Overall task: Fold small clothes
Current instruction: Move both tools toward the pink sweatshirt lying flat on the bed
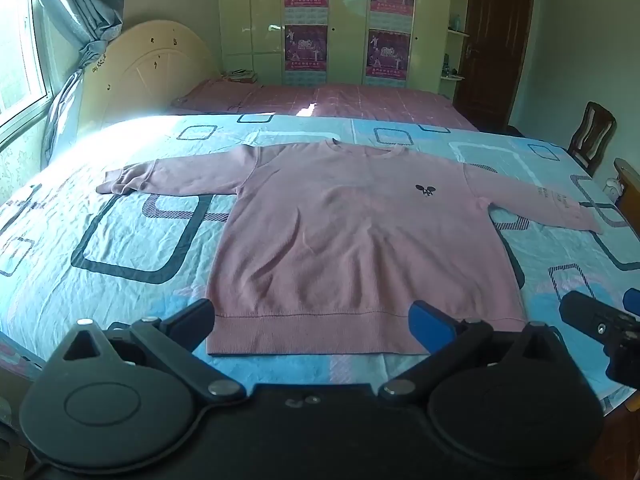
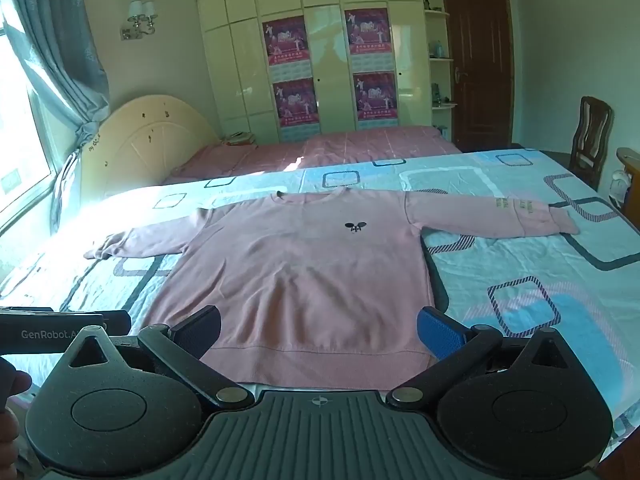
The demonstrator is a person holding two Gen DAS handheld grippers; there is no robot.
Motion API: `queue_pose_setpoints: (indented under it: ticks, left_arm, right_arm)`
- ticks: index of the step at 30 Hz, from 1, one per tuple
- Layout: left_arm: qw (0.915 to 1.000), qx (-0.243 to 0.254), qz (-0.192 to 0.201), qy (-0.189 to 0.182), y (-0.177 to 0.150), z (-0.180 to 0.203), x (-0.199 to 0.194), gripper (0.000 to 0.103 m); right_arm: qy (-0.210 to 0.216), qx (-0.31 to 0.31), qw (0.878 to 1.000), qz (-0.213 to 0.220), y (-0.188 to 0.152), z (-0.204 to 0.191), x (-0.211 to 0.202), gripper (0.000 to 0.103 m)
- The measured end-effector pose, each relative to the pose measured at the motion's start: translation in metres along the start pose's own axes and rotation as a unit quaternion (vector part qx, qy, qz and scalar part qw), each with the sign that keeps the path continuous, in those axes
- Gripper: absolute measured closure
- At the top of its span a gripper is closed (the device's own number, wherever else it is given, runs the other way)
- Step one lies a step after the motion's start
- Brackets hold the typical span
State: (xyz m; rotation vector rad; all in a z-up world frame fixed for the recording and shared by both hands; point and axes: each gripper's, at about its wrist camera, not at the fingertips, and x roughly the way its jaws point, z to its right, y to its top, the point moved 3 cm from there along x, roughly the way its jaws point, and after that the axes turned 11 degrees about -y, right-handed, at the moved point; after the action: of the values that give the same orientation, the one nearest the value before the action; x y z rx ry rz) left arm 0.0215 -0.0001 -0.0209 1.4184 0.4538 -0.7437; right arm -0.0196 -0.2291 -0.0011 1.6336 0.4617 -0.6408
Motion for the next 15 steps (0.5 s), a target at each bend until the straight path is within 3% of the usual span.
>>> queue_pose_setpoints:
  ticks: [15]
  left_arm:
    - [1.0,0.002,-0.003,0.002,0.003,-0.005,0.0042,0.0]
  right_arm:
    - [0.006,0.003,1.0,-0.002,0.0021,0.0017,0.0083,0.0]
